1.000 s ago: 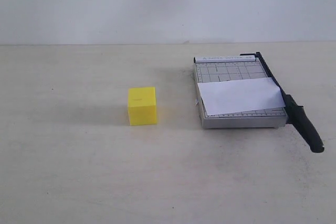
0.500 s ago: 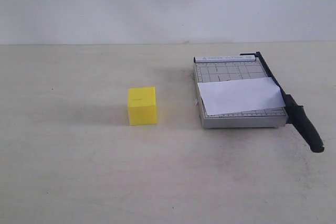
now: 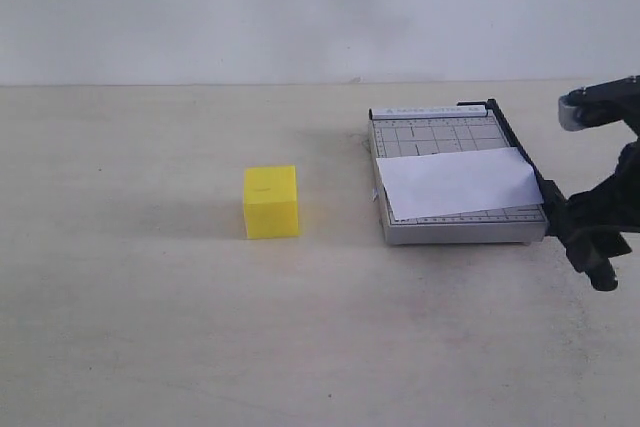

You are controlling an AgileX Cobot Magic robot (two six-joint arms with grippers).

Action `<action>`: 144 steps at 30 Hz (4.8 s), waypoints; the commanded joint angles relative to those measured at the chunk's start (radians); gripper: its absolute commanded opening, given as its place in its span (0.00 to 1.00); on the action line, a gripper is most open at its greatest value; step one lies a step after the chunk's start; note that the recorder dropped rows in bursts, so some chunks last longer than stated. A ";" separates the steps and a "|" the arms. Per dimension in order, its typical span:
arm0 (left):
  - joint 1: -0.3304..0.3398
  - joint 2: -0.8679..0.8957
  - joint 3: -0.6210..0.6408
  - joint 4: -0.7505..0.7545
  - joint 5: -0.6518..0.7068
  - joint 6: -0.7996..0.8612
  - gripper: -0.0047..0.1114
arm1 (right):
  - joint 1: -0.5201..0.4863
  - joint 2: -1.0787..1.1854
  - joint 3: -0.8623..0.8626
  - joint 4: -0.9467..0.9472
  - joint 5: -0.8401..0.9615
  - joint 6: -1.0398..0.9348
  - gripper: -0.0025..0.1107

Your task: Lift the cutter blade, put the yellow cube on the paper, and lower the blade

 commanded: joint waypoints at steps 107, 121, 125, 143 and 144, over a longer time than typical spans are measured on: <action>-0.003 -0.004 -0.002 -0.006 -0.010 -0.005 0.08 | 0.001 -1.435 0.593 0.305 -0.392 0.044 0.02; -0.003 -0.004 -0.002 -0.006 -0.010 -0.005 0.08 | 0.001 -1.435 0.869 0.283 -0.737 0.044 0.02; -0.003 -0.004 -0.002 -0.006 -0.010 -0.005 0.08 | 0.001 -1.435 0.904 0.222 -0.792 0.044 0.02; -0.003 -0.004 -0.002 -0.006 -0.010 -0.005 0.08 | 0.001 -1.435 0.904 0.222 -0.775 0.044 0.02; -0.003 -0.004 -0.002 -0.006 -0.010 -0.005 0.08 | 0.001 -1.435 0.904 0.222 -0.775 0.044 0.02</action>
